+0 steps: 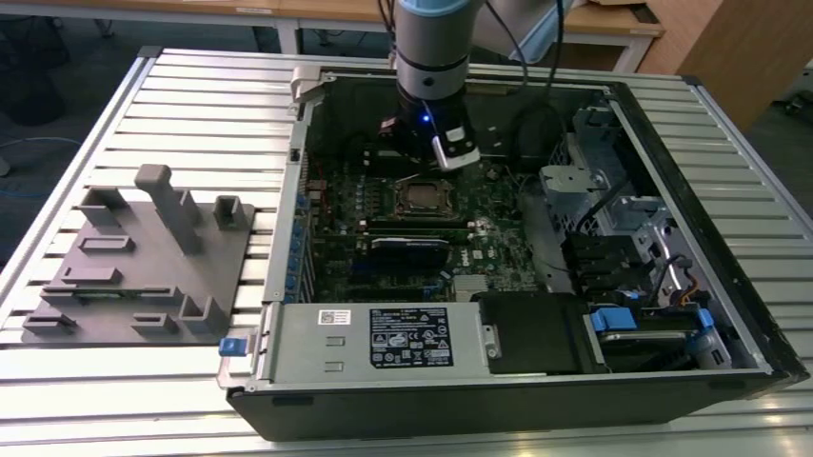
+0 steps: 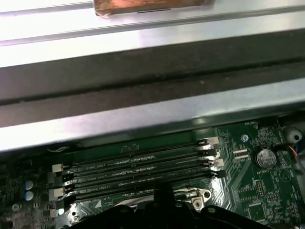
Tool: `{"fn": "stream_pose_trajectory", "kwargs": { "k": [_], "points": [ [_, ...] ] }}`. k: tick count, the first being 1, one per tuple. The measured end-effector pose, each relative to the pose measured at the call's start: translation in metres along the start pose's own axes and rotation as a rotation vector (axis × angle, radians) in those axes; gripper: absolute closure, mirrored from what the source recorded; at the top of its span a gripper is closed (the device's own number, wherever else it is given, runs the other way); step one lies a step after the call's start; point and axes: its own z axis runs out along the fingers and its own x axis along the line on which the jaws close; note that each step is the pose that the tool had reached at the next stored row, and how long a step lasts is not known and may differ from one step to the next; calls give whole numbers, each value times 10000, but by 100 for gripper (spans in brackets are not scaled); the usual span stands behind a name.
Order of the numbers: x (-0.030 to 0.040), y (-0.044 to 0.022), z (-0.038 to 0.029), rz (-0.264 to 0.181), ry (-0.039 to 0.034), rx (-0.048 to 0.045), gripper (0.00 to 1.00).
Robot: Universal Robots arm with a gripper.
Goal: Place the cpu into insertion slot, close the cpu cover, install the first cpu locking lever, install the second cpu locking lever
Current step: 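Install the first cpu locking lever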
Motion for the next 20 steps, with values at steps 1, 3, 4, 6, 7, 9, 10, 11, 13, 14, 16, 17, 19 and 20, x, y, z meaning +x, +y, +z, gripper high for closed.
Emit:
{"fn": "stream_pose_trajectory", "kwargs": {
  "k": [1, 3, 4, 6, 7, 9, 10, 11, 13, 14, 16, 17, 19, 20],
  "points": [
    [0, -1, 3, 120, -27, 5, 90],
    [0, -2, 9, 363, -83, 17, 90],
    [1, -2, 11, 487, -111, 23, 90],
    [1, -3, 17, 741, -173, 35, 90],
    [1, -4, 19, 858, -203, 40, 90],
    [1, -4, 24, 1073, -264, 49, 90],
    [2, -2, 27, 1154, -295, 48, 90],
    [4, 5, 31, 1203, -321, 48, 90],
    [9, 25, 37, 1247, -344, 49, 90],
    [13, 36, 40, 1258, -352, 50, 90],
    [20, 59, 46, 1278, -366, 55, 90],
    [23, 69, 48, 1287, -377, 61, 90],
    [30, 89, 53, 1305, -409, 77, 90],
    [33, 97, 56, 1312, -429, 79, 90]
  ]
}}
